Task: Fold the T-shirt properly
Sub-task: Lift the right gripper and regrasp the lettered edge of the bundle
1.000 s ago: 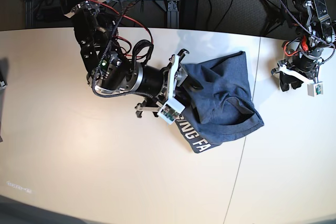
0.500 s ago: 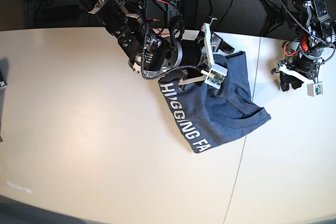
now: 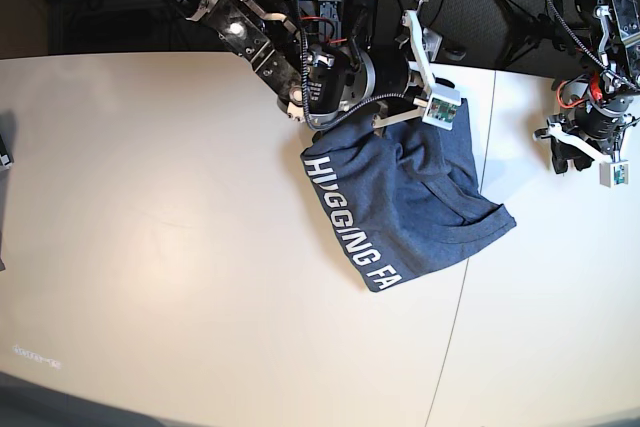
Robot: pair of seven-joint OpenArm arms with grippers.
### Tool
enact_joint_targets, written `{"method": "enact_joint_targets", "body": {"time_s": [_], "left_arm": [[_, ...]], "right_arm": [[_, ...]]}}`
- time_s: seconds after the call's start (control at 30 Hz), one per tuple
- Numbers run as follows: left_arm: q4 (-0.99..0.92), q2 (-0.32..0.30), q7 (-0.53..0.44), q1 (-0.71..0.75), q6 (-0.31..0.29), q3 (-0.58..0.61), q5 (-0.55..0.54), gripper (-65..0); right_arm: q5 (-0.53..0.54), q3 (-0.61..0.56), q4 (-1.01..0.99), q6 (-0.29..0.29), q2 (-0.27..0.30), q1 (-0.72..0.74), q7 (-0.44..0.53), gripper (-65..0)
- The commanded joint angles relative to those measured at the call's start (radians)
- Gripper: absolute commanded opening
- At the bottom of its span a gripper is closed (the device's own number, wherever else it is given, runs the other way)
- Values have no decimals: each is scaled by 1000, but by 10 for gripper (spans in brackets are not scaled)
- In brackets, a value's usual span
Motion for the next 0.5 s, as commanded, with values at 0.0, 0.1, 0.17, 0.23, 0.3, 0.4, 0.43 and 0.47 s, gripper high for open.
{"method": "enact_joint_targets", "body": {"time_s": [0.0, 0.1, 0.17, 0.23, 0.3, 0.4, 0.43, 0.47], "left_arm": [[13, -24, -25, -3, -3, -7, -10, -382], [13, -43, -23, -3, -3, -7, -19, -442], [13, -43, -22, -3, -4, -16, -33, -507], [18, -40, -4, -3, -5, -31, -70, -538], [43, -39, 31, 0, -17, -45, -111, -545], [127, -33, 45, 33, -74, -68, -176, -558], [170, -34, 44, 54, -89, -69, -198, -573], [216, -34, 45, 75, -99, -69, -215, -590]], "right_arm": [[11, 1, 18, -15, -22, 14, 21, -340], [-15, 8, 47, -15, -52, 14, 21, -340], [-37, 27, 106, -15, -72, 15, 22, -340], [-78, 65, 183, -15, -87, 15, 33, -340], [-121, 122, 245, -16, -96, 24, 60, -340], [-150, 223, 250, -16, -96, 62, 93, -387], [-154, 257, 240, -16, -96, 74, 102, -451], [-158, 286, 224, -16, -96, 86, 109, -535]]}}
